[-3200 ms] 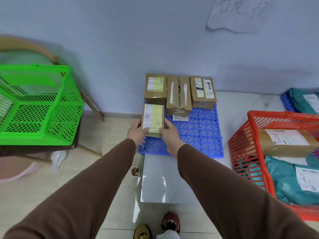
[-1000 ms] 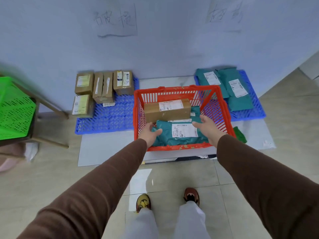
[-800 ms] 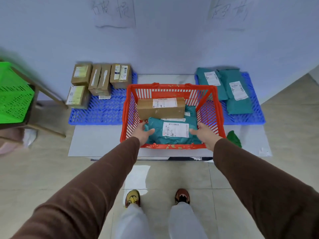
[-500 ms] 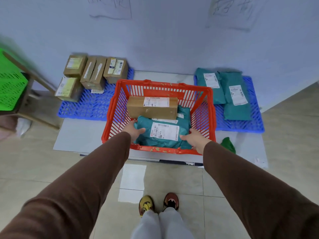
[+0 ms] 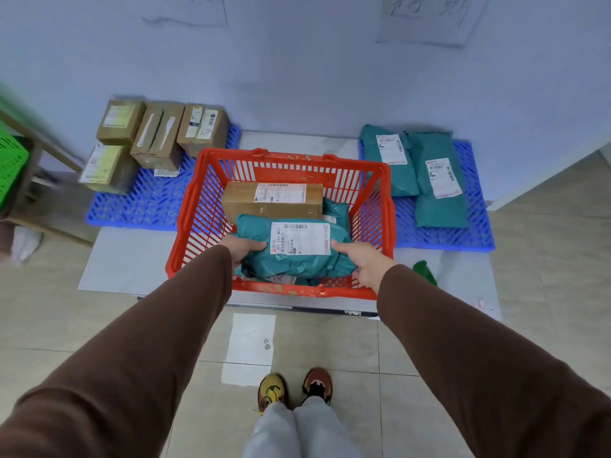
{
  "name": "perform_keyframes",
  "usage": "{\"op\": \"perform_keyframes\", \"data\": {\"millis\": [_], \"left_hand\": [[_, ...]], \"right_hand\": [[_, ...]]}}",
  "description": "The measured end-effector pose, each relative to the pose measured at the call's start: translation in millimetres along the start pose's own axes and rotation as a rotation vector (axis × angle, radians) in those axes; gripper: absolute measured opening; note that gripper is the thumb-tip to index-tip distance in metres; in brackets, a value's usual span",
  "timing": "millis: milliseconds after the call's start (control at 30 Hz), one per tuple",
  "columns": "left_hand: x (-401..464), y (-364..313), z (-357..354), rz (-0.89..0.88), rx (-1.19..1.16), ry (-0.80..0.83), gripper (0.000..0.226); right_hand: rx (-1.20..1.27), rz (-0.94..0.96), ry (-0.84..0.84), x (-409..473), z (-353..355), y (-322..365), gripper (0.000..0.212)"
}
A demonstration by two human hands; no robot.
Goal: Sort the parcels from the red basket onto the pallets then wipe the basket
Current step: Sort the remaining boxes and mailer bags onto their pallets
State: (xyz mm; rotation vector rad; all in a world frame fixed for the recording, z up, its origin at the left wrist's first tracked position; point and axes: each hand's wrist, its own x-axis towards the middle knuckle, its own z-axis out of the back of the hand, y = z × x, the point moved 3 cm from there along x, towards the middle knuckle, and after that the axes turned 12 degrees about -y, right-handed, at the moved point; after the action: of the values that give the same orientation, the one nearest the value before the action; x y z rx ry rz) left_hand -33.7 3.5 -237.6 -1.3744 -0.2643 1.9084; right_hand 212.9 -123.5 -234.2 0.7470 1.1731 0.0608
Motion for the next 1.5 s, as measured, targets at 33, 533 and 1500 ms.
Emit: {"op": "perform_keyframes", "data": {"millis": [33,533,1500], "left_hand": [[-3.4,-3.0,2.6,0.013,-0.031,0.017,0.05],[-101.6,-82.8,-16.7,-0.238,-0.297,0.46,0.077],[-247.8,-196.9,-348.6,-0.483,-0.312,0.256,0.101]], "right_hand": [[0.014,0.033,0.01,-6.2,1.5,5.0,0.047],[0.317,0.401,-0.17,-83.9,89.0,76.9,0.02],[-0.064,0.515,-0.06,-15.4,396.2,116.8,0.04]]}}
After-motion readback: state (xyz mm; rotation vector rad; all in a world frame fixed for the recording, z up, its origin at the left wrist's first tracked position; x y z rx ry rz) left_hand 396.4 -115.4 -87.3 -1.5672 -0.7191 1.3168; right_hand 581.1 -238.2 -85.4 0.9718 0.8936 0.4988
